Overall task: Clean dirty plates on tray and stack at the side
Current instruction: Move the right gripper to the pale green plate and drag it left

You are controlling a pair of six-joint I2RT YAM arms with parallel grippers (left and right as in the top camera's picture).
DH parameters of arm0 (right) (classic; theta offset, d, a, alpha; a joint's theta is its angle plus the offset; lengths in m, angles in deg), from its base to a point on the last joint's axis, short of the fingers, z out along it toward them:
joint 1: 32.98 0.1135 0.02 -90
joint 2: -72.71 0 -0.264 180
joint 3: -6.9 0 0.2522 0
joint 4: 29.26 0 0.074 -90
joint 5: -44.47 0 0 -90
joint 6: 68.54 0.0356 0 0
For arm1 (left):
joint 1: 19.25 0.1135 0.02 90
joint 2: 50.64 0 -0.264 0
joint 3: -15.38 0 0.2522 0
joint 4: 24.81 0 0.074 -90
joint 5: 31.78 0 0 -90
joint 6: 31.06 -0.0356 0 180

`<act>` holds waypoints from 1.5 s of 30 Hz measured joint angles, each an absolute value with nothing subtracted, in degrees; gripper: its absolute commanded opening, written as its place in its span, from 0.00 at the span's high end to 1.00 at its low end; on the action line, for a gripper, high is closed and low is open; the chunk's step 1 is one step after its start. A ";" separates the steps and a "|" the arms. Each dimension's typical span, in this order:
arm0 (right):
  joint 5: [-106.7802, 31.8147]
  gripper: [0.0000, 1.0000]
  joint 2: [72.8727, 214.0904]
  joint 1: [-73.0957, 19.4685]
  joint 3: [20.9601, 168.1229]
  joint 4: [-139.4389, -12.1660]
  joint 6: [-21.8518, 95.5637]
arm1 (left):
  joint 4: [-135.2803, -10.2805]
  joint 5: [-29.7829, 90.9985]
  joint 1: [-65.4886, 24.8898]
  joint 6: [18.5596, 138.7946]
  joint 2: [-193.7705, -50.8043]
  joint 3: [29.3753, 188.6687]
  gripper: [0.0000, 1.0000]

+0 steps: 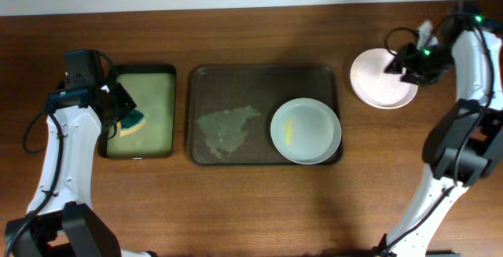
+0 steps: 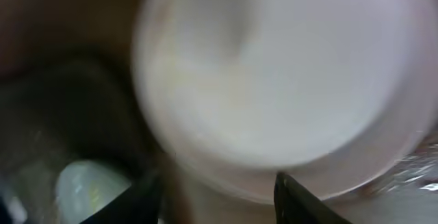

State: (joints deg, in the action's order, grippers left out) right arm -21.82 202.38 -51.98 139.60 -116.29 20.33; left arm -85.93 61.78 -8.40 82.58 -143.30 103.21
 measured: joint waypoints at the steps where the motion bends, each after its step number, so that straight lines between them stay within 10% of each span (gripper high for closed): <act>1: -21.54 0.47 200.71 -50.06 139.62 -118.76 19.63 | -85.93 61.78 -8.40 82.58 -143.30 103.21 1.00; 24: -33.45 0.56 198.22 -29.49 116.96 -107.07 2.80 | -85.80 61.75 -8.40 82.58 -143.30 103.16 1.00; 39: -32.12 0.66 198.62 -23.83 115.12 -109.36 21.47 | -85.88 61.73 -8.40 82.58 -143.30 103.16 1.00; 41: -32.64 0.93 198.64 -23.83 113.79 -108.51 22.67 | -85.91 61.58 -8.40 82.58 -143.30 103.16 1.00; 45: -29.52 0.96 198.64 -23.83 113.11 -106.37 23.17 | -85.91 58.26 -8.44 82.56 -143.30 103.16 1.00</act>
